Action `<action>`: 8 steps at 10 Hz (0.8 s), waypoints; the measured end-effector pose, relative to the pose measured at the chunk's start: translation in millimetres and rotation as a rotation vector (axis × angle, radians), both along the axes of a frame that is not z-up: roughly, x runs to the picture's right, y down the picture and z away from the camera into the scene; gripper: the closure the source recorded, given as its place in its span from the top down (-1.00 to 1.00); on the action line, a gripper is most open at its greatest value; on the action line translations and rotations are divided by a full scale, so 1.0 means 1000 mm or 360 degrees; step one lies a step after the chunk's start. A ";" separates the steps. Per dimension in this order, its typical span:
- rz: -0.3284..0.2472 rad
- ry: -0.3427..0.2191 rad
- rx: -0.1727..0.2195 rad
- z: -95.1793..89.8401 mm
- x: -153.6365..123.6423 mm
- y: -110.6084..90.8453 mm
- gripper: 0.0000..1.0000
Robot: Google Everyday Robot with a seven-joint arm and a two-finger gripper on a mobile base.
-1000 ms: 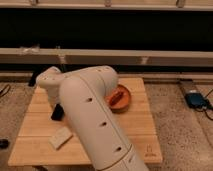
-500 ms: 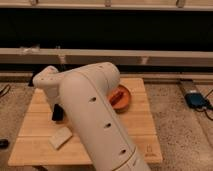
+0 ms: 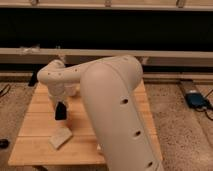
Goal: Place the eraser on the white sponge
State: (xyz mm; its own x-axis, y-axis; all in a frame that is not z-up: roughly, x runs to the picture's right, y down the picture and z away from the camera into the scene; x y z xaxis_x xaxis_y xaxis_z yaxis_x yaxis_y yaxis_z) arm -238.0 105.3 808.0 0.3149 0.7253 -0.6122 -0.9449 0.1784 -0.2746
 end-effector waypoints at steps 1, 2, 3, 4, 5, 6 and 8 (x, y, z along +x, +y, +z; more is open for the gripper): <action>-0.0013 -0.0002 -0.0009 -0.009 0.015 0.003 -0.81; -0.0044 -0.0011 -0.0016 -0.018 0.025 0.010 -0.81; -0.0067 -0.0014 -0.0021 -0.025 0.034 0.015 -0.81; -0.0099 -0.0021 -0.0027 -0.031 0.043 0.022 -0.81; -0.0146 -0.0042 -0.0032 -0.039 0.048 0.032 -0.81; -0.0186 -0.0066 -0.0031 -0.044 0.049 0.039 -0.81; -0.0281 -0.0126 -0.0027 -0.053 0.046 0.056 -0.81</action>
State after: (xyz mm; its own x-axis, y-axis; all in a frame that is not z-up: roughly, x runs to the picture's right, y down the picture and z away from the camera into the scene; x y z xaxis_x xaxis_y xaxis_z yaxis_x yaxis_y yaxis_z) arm -192.4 160.8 755.5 0.4838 0.6444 -0.5922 -0.8747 0.3342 -0.3510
